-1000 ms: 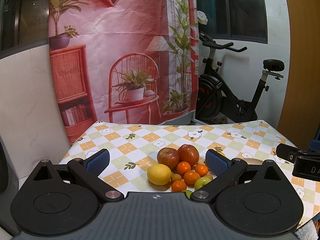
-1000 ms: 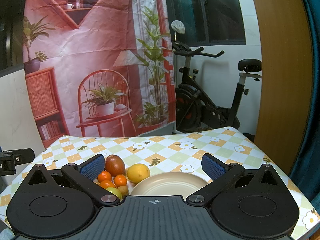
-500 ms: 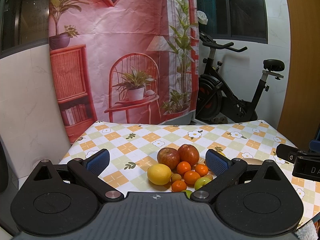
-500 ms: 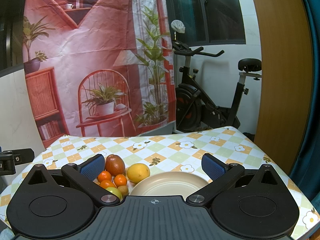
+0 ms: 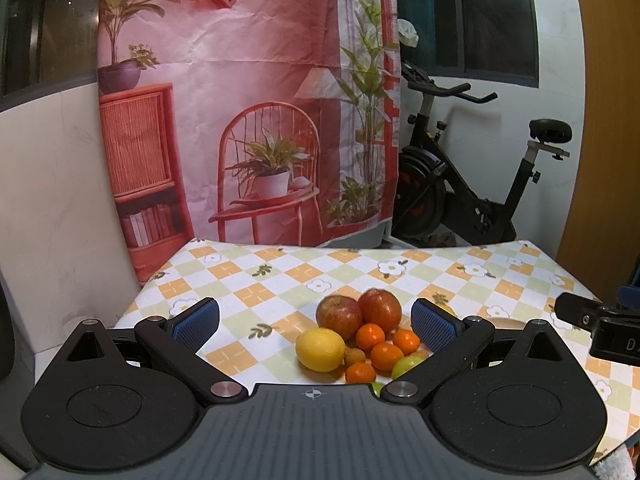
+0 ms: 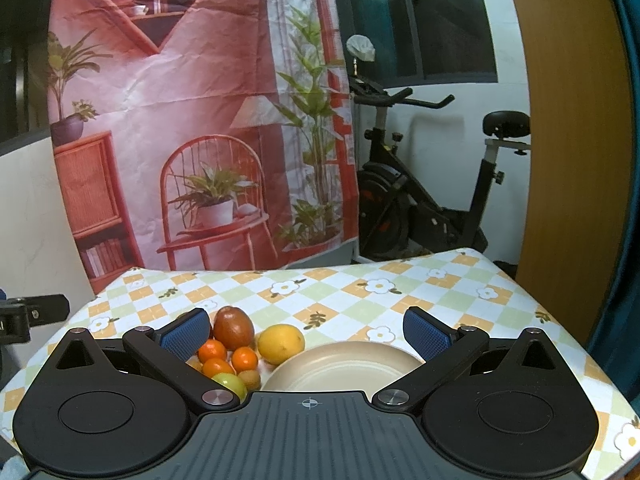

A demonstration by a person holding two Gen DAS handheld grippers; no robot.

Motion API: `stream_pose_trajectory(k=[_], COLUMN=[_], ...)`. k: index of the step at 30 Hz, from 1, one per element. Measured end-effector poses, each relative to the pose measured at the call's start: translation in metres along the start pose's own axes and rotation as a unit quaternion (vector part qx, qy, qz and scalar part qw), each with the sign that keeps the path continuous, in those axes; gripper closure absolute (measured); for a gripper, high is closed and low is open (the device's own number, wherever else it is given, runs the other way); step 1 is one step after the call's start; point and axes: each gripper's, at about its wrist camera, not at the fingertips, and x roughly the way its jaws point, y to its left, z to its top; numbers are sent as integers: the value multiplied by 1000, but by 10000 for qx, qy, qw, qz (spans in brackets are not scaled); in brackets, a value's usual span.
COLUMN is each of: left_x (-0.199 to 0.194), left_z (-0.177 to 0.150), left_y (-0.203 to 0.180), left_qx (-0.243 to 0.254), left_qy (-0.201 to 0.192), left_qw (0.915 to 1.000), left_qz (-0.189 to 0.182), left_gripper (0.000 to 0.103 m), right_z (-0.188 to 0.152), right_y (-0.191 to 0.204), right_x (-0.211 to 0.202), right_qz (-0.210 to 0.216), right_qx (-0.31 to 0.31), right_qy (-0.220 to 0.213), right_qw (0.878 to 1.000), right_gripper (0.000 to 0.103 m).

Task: Organize fruits
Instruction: 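Move the left gripper toward the fruit pile while the right gripper approaches it too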

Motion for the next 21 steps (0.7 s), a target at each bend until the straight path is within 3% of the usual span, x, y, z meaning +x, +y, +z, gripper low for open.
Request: stream_pose_trajectory(k=[13,17,21], left_x=[47,63,85], left_z=[41,49,61], left_y=[44,45,48], left_qx=[-538,-383,-329], left_qy=[-271,-282,-46], left_qw=[9981,9988,9990], left_qz=[-127,-117,-299], left_gripper=[1,2,4], right_z=[34,45,51], right_y=[-27,-29,-27], right_x=[53,74,95], right_qz=[451,547,653], right_qx=[802,905,1056], right_qy=[-167,-138,31], right_qw=[9956,9943,9923], right_gripper=[0,0,0])
